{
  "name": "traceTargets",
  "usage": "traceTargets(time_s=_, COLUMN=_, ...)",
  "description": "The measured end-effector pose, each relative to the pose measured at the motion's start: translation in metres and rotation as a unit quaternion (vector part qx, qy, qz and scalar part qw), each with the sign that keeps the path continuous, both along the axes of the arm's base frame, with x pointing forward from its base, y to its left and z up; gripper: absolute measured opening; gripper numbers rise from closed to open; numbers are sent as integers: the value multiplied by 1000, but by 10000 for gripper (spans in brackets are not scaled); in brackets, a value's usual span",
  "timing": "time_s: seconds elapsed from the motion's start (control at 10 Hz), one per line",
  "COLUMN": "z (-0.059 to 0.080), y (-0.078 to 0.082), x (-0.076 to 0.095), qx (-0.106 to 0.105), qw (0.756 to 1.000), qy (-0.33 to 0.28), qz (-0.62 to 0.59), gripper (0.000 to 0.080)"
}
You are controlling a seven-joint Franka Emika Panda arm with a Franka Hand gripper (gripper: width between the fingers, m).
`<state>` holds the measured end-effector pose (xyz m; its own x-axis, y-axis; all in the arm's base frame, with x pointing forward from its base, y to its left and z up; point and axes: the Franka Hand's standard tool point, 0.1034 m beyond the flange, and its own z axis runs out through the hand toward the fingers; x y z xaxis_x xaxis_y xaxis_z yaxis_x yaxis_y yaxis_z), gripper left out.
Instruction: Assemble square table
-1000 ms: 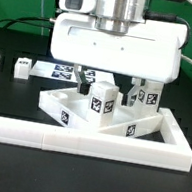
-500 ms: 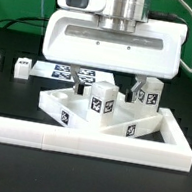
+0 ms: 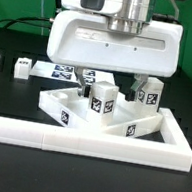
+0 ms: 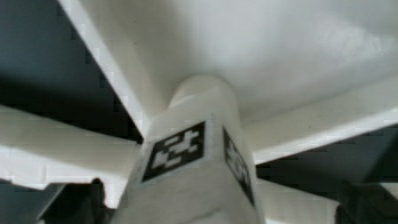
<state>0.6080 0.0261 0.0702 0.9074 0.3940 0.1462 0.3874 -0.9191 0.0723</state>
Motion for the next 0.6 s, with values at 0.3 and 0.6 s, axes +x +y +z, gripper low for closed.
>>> traceTargets(time_s=0.3, z=0, y=-5, x=1, qx=-23, qw=996, qy=1, qz=90, gripper=649)
traceTargets(time_s=0.6, z=0, y=-5, x=0, qx=-23, qw=996, qy=2, qz=87, gripper=379)
